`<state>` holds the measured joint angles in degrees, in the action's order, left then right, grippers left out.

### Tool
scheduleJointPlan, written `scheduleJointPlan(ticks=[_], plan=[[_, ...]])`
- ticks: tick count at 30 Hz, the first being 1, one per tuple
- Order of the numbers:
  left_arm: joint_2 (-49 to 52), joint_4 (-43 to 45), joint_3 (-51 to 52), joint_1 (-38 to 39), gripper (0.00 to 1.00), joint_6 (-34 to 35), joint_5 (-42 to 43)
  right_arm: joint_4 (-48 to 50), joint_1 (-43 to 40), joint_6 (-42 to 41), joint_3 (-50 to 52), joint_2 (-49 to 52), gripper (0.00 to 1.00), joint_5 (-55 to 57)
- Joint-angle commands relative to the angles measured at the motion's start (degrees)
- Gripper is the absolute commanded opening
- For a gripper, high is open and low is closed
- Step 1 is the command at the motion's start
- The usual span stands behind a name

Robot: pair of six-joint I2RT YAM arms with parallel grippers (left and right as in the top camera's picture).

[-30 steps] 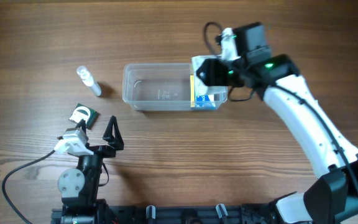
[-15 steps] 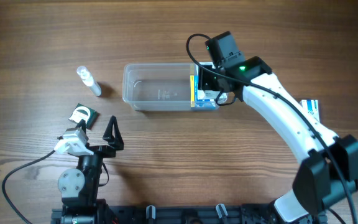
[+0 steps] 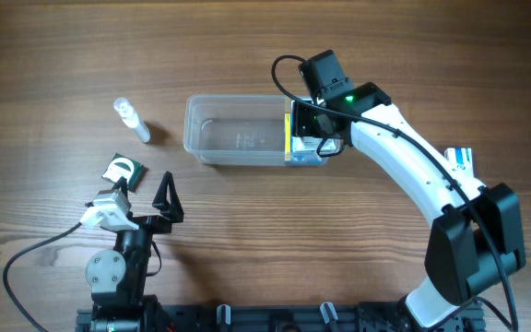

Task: Pack container
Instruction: 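Lower the Hansaplast box into the container and open the gripper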

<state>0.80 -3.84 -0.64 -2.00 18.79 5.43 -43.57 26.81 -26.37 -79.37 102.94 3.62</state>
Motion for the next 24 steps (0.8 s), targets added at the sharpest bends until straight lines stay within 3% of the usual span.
scheduleJointPlan(ticks=[1,3,6,7,18,24], plan=[[-0.1,-0.2,0.3,-0.4,1.00,-0.5,-0.7,0.2,0.0,-0.8,-1.2,0.9,0.66,1.5],[-0.1,-0.2,0.3,-0.4,1.00,-0.5,-0.7,0.3,0.0,-0.8,-1.2,0.9,0.73,1.5],[-0.1,-0.2,0.3,-0.4,1.00,-0.5,-0.7,0.5,0.0,-0.8,-1.2,0.9,0.97,1.5],[-0.1,-0.2,0.3,-0.4,1.00,-0.5,-0.7,0.5,0.0,-0.8,-1.2,0.9,0.99,1.5],[-0.1,-0.2,0.3,-0.4,1.00,-0.5,-0.7,0.7,0.0,0.9,-1.9,0.9,0.99,0.1],[-0.1,-0.2,0.3,-0.4,1.00,-0.5,-0.8,-4.2,0.0,1.9,-7.5,0.3,1.00,-0.7]])
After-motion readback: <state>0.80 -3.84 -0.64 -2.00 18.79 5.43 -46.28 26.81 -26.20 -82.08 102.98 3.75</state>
